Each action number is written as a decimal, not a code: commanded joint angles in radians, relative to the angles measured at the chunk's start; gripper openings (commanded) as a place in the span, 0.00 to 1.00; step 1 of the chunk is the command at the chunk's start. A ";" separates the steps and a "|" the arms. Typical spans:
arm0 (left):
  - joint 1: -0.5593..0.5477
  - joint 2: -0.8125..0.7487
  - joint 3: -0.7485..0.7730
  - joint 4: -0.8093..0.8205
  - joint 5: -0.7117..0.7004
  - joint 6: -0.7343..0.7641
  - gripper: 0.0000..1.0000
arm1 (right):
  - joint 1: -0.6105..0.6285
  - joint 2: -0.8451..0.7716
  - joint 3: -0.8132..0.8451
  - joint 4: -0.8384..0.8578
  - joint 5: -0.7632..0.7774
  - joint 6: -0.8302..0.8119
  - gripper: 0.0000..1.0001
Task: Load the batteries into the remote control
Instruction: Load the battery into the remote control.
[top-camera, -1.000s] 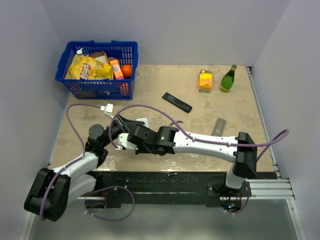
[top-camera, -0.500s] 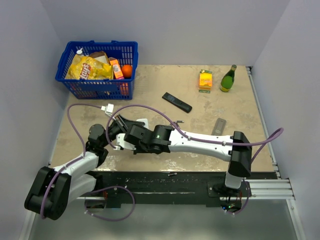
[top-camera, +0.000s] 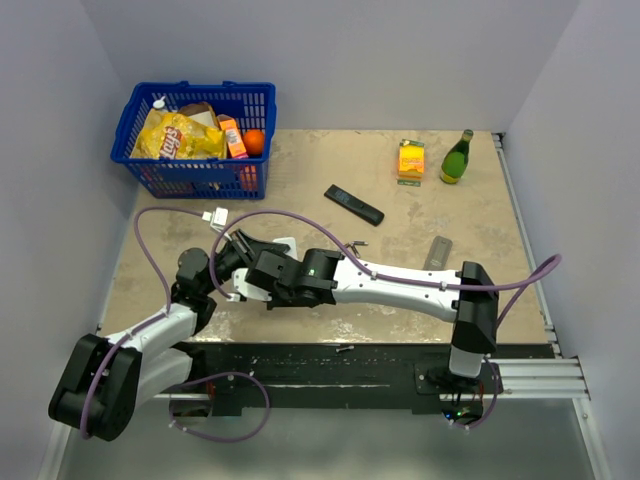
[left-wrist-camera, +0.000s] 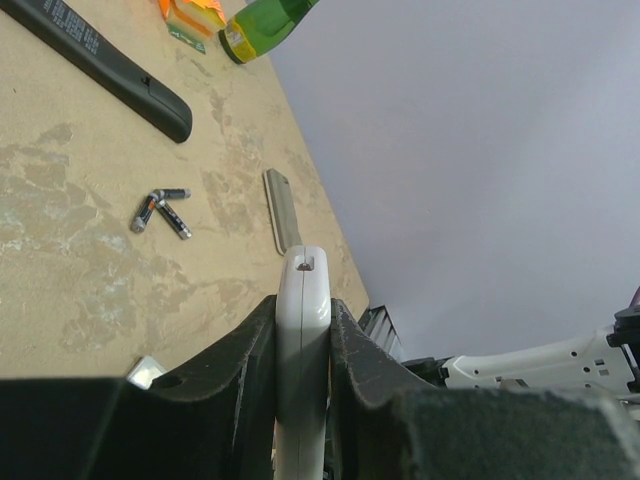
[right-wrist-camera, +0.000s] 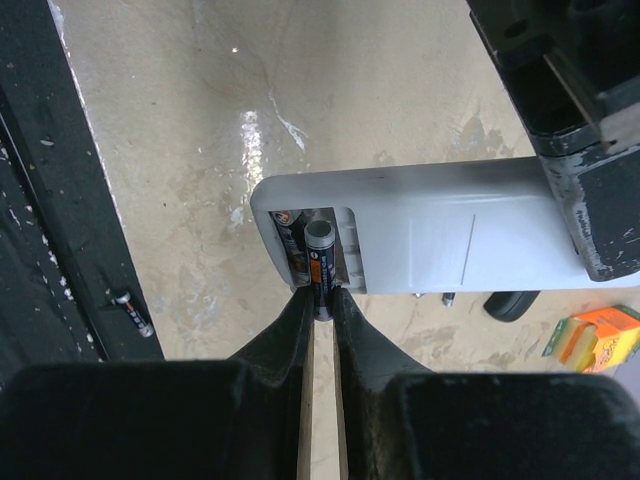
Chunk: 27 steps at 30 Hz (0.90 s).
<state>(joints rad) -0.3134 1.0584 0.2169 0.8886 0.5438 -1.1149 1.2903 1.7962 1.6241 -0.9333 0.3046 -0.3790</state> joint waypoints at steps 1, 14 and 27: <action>0.004 -0.021 0.045 0.055 0.027 -0.002 0.00 | 0.006 0.023 0.060 -0.021 0.014 0.000 0.00; 0.004 -0.038 0.038 0.069 0.030 -0.013 0.00 | 0.004 0.065 0.114 -0.064 0.022 0.009 0.00; 0.004 0.012 0.001 0.228 0.058 -0.112 0.00 | 0.006 0.086 0.145 -0.055 0.030 0.003 0.12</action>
<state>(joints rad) -0.3092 1.0729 0.2142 0.9596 0.5564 -1.1500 1.2961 1.8618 1.7290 -1.0046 0.3241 -0.3748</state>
